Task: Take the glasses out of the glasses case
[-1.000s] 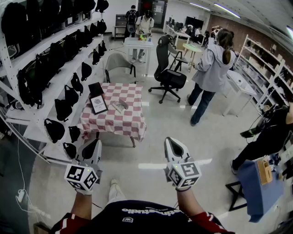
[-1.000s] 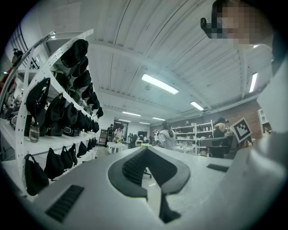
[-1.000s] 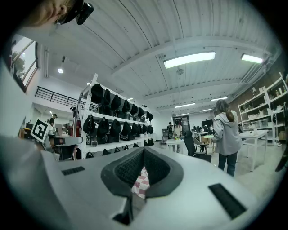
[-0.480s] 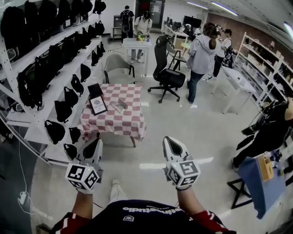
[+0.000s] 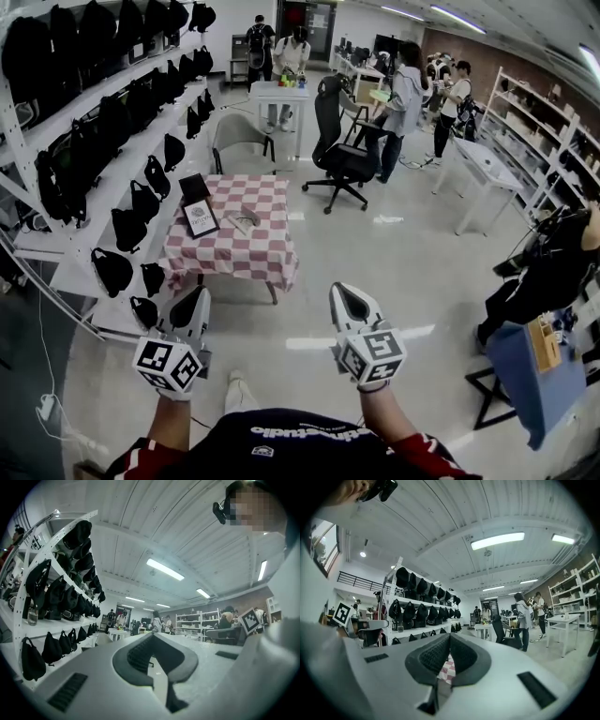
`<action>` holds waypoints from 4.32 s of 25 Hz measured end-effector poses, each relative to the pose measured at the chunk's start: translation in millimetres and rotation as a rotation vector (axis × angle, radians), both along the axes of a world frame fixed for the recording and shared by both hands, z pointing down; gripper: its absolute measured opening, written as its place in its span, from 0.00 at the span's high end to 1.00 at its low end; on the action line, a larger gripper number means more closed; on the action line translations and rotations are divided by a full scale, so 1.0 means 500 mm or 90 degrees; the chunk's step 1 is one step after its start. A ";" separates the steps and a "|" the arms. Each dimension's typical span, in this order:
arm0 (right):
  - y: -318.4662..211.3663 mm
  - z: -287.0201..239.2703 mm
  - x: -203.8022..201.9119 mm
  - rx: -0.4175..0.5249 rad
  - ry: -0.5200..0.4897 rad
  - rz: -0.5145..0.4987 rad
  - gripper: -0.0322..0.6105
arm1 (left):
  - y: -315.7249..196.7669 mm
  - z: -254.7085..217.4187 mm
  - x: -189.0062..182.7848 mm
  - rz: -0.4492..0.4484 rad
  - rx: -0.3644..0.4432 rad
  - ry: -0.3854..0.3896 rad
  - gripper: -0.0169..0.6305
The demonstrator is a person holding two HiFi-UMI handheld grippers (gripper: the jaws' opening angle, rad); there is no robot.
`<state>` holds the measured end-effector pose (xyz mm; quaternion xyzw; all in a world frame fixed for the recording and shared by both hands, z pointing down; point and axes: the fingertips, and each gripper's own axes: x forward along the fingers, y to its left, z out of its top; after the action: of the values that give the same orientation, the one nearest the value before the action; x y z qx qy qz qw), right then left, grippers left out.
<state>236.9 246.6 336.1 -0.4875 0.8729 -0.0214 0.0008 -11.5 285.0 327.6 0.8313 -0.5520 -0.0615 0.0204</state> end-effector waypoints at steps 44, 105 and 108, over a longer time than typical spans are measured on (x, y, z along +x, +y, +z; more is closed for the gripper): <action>-0.197 0.027 -0.021 -0.041 0.009 0.015 0.95 | -0.233 0.034 -0.039 0.029 -0.028 -0.002 0.97; -0.754 0.023 -0.352 -0.075 0.057 0.064 0.95 | -0.880 0.057 -0.340 0.107 -0.046 0.043 0.97; -0.759 0.021 -0.361 -0.078 0.059 0.067 0.95 | -0.888 0.069 -0.348 0.104 -0.051 0.047 0.97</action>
<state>56.5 -133.0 346.5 -0.5322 0.8422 -0.0522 -0.0684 -185.4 -158.9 361.9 0.8694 -0.4830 -0.0680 0.0788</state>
